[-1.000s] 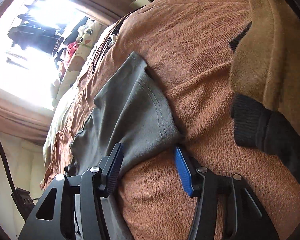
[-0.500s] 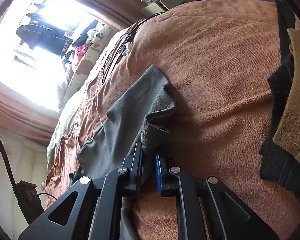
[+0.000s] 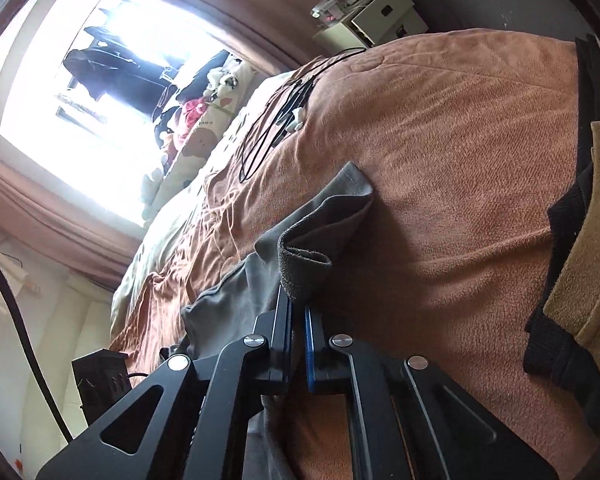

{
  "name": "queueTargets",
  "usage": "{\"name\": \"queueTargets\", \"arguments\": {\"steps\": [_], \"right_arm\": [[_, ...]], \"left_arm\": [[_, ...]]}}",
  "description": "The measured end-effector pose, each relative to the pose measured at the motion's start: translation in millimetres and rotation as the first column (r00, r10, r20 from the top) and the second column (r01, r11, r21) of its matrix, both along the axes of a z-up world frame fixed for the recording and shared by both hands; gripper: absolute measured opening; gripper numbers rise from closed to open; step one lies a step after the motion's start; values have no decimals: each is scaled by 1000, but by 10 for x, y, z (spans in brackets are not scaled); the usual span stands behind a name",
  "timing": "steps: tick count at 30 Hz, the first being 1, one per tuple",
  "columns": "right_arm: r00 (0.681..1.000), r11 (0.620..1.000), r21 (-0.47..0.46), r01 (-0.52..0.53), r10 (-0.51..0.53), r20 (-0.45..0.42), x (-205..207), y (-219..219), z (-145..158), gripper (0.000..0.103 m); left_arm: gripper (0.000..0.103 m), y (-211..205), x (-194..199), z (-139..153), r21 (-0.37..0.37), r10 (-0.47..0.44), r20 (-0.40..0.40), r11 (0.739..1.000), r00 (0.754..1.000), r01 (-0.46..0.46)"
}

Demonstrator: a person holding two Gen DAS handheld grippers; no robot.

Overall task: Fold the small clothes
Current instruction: 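Fold the held sleeve side inward over the shirt body with the right gripper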

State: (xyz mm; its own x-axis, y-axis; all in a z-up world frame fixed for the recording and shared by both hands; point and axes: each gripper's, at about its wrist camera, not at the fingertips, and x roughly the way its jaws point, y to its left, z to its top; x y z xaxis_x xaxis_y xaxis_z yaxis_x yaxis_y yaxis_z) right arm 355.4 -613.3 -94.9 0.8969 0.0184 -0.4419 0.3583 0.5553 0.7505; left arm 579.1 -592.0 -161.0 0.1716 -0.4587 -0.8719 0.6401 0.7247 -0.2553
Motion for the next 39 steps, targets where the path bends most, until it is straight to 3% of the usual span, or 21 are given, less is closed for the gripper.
{"name": "queueTargets", "arguments": {"steps": [10,14,24,31,39], "right_arm": [[997,999,15,-45,44,69,65,57,-17,2],[991,996,-7,-93,94,93,178,140,1,2],[967,970,-93,-224,233,101,506,394,60,2],[923,916,-146,-375,383,29,796,607,-9,2],[839,827,-157,-540,515,-175,1191,842,-260,4]], "left_arm": [[16,-115,61,-131,-4,13,-39,1000,999,-13],[17,107,171,-74,-65,48,-101,996,994,-54],[18,751,357,187,-47,154,-62,987,986,-157],[19,1356,506,328,-19,254,-20,967,967,-254],[19,1928,579,463,-6,348,6,938,938,-348]]}}
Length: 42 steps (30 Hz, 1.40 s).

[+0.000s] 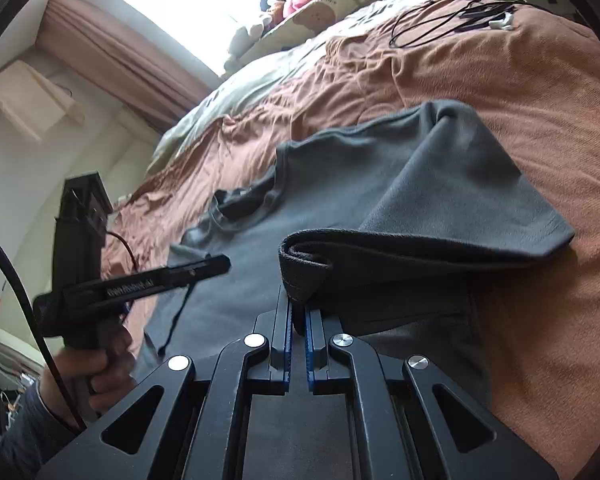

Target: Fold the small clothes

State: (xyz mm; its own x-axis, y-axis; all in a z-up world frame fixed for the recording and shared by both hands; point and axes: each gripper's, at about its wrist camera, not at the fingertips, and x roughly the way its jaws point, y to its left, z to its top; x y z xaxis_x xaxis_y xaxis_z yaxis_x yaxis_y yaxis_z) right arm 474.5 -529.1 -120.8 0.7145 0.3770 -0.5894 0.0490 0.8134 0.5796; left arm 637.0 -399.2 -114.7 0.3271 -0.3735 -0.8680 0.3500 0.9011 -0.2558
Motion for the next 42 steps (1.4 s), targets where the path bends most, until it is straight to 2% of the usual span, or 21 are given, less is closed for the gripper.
{"name": "queueTargets", "arguments": {"steps": [3,4,5,7,8,10,13,17,23,28,29,32,36,42], "right_arm": [[998,1000,-19,-1,0,-61,54,-74,-67,5],[998,1000,-10,5,-5,-67,45,-139,-76,11],[997,1000,-3,14,-15,-69,22,-199,-73,18],[997,999,-6,49,-49,-58,-58,-347,-38,68],[997,998,-5,69,-69,-39,-144,-411,-7,73],[996,996,30,87,-87,-14,-239,-595,44,73],[988,984,88,157,-157,-13,-339,-907,13,73],[971,957,164,239,-232,-64,-366,-1309,-176,73],[954,921,246,301,-289,-84,-329,-1565,-372,73],[945,882,340,327,-316,-88,-362,-1397,-601,51],[942,877,345,333,-323,-90,-393,-1259,-642,49],[934,867,351,354,-342,-98,-350,-1266,-716,36],[937,871,346,348,-338,-90,-324,-1260,-650,9],[950,908,297,296,-312,8,-223,-1191,-289,5]], "left_arm": [[19,94,-9,22,5,10,4,1000,1000,-10],[19,104,-15,30,7,10,5,1000,1000,-10],[19,102,-24,38,6,8,7,1000,1000,-8],[19,65,-55,55,6,-3,11,1000,1000,3],[20,30,-76,64,6,-13,14,1000,1000,13],[22,-54,-125,80,6,-34,23,999,999,34],[29,-223,-202,90,4,-67,32,998,997,67],[29,-438,-287,67,11,-103,36,995,994,103],[29,-611,-275,20,27,-103,30,994,994,102],[29,-713,-285,-32,31,-123,24,992,992,122],[29,-730,-286,-45,38,-128,25,991,991,127],[29,-737,-269,-72,62,-135,28,989,990,133],[29,-639,-217,-72,62,-116,27,992,993,114],[29,-350,-135,-24,67,-81,39,995,996,78]]}}
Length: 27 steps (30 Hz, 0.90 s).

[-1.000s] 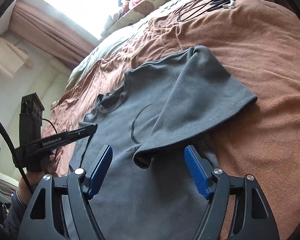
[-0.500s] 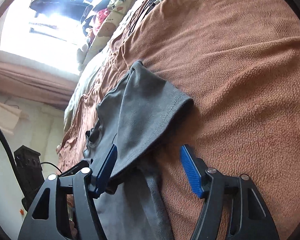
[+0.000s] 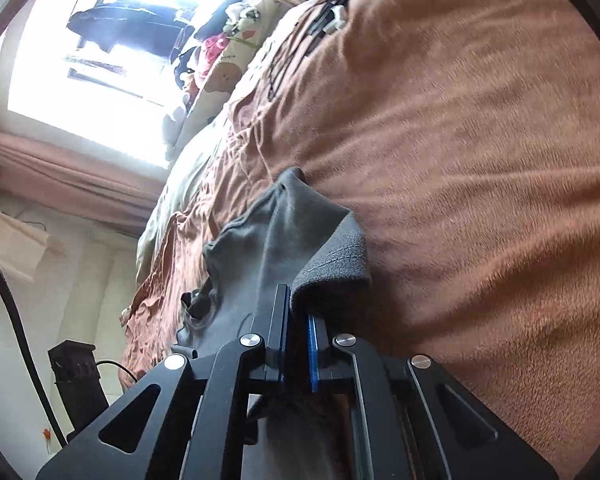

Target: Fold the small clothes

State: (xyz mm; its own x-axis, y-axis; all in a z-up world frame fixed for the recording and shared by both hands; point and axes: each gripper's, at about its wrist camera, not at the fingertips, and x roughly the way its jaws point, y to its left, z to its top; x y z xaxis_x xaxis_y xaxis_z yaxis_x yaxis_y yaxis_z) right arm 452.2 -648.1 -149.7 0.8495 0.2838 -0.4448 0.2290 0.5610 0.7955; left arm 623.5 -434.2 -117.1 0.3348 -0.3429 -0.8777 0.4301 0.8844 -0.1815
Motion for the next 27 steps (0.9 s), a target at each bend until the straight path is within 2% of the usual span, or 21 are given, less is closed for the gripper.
{"name": "queueTargets", "arguments": {"steps": [5,11,18,20,21,22,25,27], "right_arm": [[997,992,-108,-71,70,-12,247,309,244,5],[986,963,-215,-163,151,-70,666,654,513,5],[966,902,-349,-253,216,-141,1304,1012,753,5],[958,906,-313,-284,257,-124,1423,1094,763,24],[957,908,-303,-290,267,-116,1440,1114,772,56],[961,910,-308,-277,262,-90,1435,1128,792,77],[964,910,-316,-267,255,-81,1408,1111,751,80],[965,915,-307,-262,247,-87,1318,1055,673,80]], "left_arm": [[29,282,72,-14,-24,46,-17,999,999,-47],[29,564,132,-60,-42,74,-28,996,997,-75],[29,825,216,-175,-62,101,-48,993,994,-104],[29,871,234,-217,-68,103,-60,992,993,-107],[29,885,240,-235,-71,103,-65,992,993,-108],[29,906,244,-250,-72,103,-69,992,992,-108],[30,923,249,-276,-81,100,-75,991,992,-106],[35,906,238,-285,-91,95,-81,991,992,-102]]}}
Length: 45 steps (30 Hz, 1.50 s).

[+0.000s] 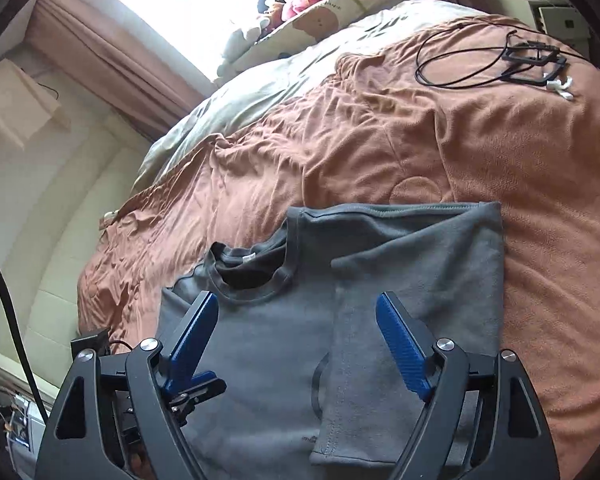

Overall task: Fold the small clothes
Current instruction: 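Open the right gripper and release the folded side onto the shirt, then pinch the folded side edge with the left gripper and smooth it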

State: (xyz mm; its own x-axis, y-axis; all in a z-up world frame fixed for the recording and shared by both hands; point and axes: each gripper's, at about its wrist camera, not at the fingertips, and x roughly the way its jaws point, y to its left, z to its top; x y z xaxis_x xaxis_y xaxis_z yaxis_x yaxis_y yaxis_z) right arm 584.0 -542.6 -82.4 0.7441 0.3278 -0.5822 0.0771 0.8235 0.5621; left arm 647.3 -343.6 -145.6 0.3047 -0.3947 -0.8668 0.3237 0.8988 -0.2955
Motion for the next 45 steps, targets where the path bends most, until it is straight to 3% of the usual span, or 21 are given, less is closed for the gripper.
{"name": "queueTargets", "arguments": {"steps": [12,17,22,28,35,40,41,42,45], "right_arm": [[993,988,-110,106,-110,-35,-839,-238,14,80],[983,983,-50,179,-181,-44,-1269,-398,-72,80],[976,977,-55,207,-210,-52,-1613,-443,-142,77],[977,982,-72,173,-180,-114,-1653,-399,-338,57],[979,984,-151,89,-115,-167,-1600,-283,-381,57],[978,979,-197,53,-90,-188,-1495,-210,-437,47],[978,974,-222,48,-91,-188,-1470,-190,-438,47],[978,969,-242,45,-92,-188,-1445,-174,-445,45],[979,966,-256,46,-94,-180,-1399,-183,-454,39]], "left_arm": [[49,-409,-188,133,3,-76,29,997,997,76],[49,-565,-268,169,-11,-86,16,996,996,86],[49,-743,-365,157,-20,-107,4,994,994,107],[49,-963,-431,37,-34,-113,-49,993,992,112],[49,-1146,-518,-36,-26,-121,-67,992,990,120],[48,-1278,-597,-71,2,-126,-62,992,990,127],[39,-1291,-606,-78,3,-124,-57,992,991,124],[22,-1305,-612,-93,12,-122,-57,992,991,123],[6,-1305,-628,-102,22,-108,-60,994,992,110]]}}
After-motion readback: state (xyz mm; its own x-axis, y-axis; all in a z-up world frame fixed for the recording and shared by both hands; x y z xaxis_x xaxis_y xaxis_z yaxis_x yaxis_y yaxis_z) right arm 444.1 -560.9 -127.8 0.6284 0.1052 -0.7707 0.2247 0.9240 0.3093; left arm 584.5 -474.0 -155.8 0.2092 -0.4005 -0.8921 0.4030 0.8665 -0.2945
